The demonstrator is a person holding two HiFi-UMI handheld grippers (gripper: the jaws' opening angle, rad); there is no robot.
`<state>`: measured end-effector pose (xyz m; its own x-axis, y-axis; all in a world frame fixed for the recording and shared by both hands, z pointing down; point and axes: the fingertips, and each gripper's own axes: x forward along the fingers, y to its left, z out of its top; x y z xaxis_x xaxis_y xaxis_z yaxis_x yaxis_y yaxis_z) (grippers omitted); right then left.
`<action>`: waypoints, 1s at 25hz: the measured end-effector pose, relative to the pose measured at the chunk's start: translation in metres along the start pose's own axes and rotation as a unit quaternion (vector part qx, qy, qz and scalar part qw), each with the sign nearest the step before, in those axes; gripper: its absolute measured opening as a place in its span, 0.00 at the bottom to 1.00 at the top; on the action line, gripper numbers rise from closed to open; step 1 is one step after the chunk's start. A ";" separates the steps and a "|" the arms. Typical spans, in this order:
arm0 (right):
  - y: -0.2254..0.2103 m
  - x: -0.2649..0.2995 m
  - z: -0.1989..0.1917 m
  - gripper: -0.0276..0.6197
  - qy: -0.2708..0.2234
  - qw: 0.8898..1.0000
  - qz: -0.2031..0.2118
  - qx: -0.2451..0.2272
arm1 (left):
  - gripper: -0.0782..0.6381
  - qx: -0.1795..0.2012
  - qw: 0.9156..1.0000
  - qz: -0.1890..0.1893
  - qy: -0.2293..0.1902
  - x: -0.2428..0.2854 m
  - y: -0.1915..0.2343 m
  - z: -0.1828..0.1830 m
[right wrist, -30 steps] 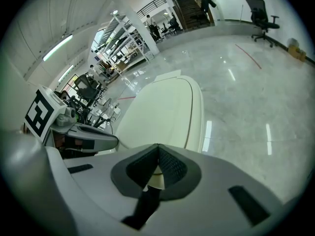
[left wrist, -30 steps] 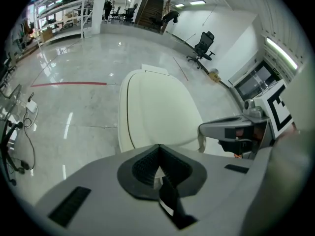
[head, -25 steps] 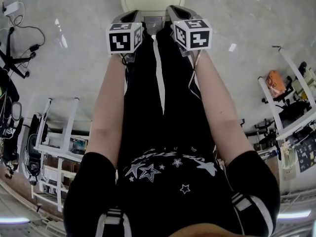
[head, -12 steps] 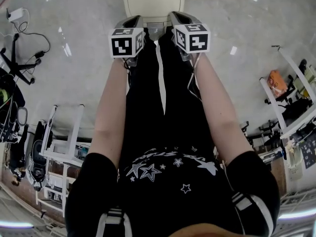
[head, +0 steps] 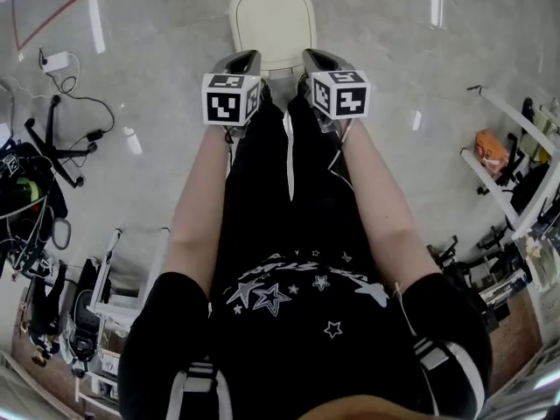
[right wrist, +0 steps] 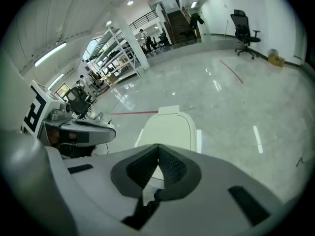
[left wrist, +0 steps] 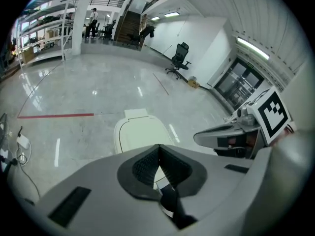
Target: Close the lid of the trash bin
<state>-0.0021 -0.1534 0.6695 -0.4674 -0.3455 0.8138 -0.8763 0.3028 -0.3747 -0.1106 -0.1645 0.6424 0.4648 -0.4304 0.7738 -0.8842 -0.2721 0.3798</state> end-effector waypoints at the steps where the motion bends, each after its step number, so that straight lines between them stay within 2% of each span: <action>1: 0.005 -0.008 0.006 0.05 -0.008 1.000 -0.001 -0.001 | 0.12 0.003 1.000 -0.004 -0.006 -0.008 -0.004 0.007; 8: 0.031 -0.080 0.050 0.05 -0.067 0.998 0.009 0.005 | 0.12 0.004 0.999 -0.021 -0.044 -0.063 -0.038 0.043; 13: 0.050 -0.128 0.079 0.05 -0.128 0.991 0.016 -0.039 | 0.12 0.007 0.996 -0.008 -0.086 -0.103 -0.051 0.064; 18: 0.063 -0.168 0.069 0.05 -0.146 0.986 0.054 -0.066 | 0.12 -0.008 0.992 0.008 -0.127 -0.139 -0.086 0.063; 25: 0.079 -0.239 0.051 0.05 -0.173 0.976 0.087 -0.105 | 0.12 -0.012 0.982 0.032 -0.184 -0.198 -0.140 0.053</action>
<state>0.0346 -0.0929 0.4231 -0.6502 -0.5403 0.5342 -0.7539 0.5459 -0.3655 -0.0767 -0.0869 0.4094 0.3903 -0.7288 0.5627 -0.9109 -0.2165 0.3514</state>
